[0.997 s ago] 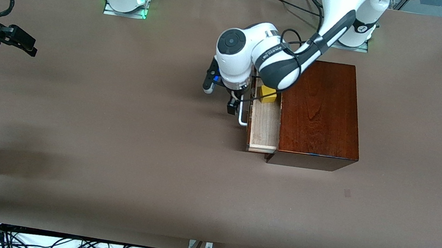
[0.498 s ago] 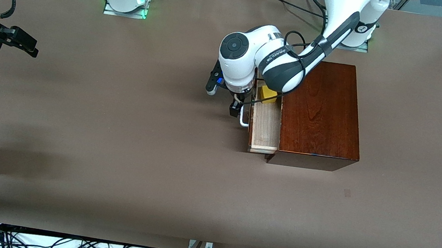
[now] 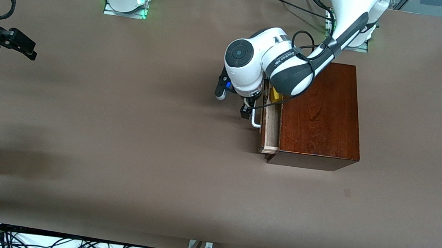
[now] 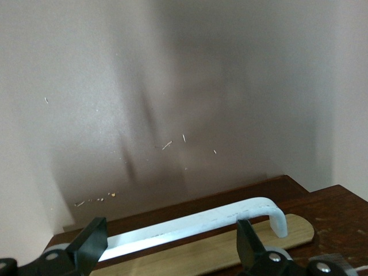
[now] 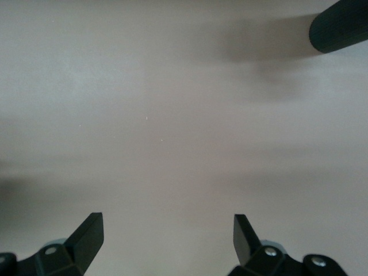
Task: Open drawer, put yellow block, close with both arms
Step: 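Push the drawer shut into the box with the left gripper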
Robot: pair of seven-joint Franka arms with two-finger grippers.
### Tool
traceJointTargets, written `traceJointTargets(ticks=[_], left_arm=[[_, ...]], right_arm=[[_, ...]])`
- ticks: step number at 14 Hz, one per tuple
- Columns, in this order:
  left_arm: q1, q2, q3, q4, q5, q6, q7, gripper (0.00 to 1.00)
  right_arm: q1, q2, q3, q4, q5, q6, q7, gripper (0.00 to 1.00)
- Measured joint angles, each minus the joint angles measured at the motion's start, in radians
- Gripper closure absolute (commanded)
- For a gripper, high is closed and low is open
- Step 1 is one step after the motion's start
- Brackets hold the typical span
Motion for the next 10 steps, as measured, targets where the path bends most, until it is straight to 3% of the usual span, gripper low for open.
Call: traceJointTargets(ticks=[10], left_arm=[[0.077,-0.024,0.026,0.0,0.016,-0.039,-0.001,0.0]], right_arm=[[0.0,0.0,0.0,0.0,0.0,0.0,-0.01,0.0]])
